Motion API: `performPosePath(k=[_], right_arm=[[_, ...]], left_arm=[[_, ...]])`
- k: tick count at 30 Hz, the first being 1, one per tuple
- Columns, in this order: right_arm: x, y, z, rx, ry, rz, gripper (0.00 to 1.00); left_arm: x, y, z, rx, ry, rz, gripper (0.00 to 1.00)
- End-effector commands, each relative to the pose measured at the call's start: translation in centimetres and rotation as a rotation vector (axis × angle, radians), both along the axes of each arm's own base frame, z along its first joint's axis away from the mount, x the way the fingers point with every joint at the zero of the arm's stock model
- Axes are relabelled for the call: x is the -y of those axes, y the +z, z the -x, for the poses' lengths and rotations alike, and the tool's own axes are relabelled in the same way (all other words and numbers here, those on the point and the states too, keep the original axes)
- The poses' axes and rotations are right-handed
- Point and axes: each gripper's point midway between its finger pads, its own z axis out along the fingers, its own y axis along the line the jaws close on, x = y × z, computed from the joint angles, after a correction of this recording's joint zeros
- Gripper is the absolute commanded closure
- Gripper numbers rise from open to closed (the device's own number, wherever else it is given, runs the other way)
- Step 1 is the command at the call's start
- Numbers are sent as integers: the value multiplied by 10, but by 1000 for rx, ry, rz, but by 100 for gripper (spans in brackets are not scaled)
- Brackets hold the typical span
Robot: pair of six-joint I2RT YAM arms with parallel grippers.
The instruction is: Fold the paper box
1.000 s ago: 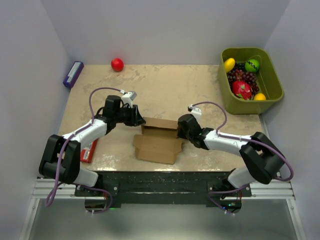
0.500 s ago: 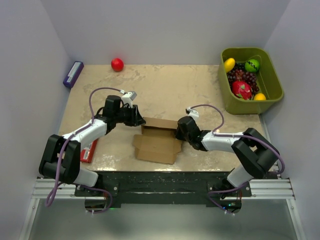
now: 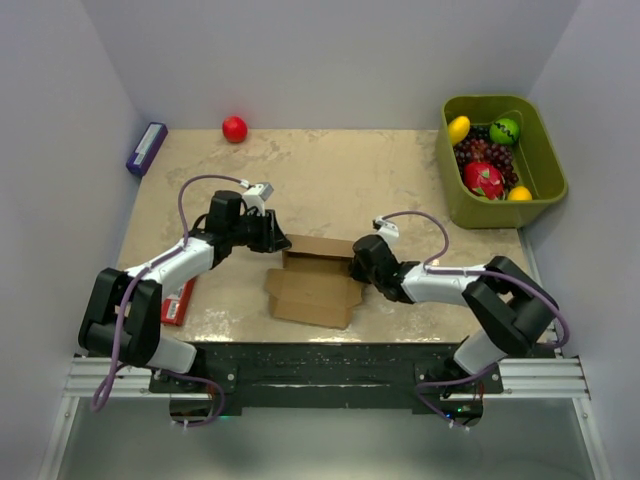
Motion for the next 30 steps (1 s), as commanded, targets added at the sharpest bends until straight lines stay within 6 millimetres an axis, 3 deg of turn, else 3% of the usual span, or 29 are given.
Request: performPosePath(k=[1, 3, 5, 10, 19, 30], right_arm=[[19, 31, 17, 59, -21, 102, 77], [18, 44, 37, 79, 21, 159, 63], [14, 65, 43, 104, 38, 124, 54], [2, 76, 70, 60, 95, 79, 52], [-18, 35, 83, -60, 127, 61, 63], [4, 1, 77, -137, 108, 305, 65]], left_arm=[[-8, -8, 3, -16, 1, -58, 62], [-18, -6, 3, 17, 21, -106, 61], [-19, -2, 2, 37, 32, -106, 61], [-12, -3, 4, 14, -5, -76, 61], [-10, 5, 5, 33, -10, -58, 61], [-8, 7, 5, 36, -21, -48, 61]])
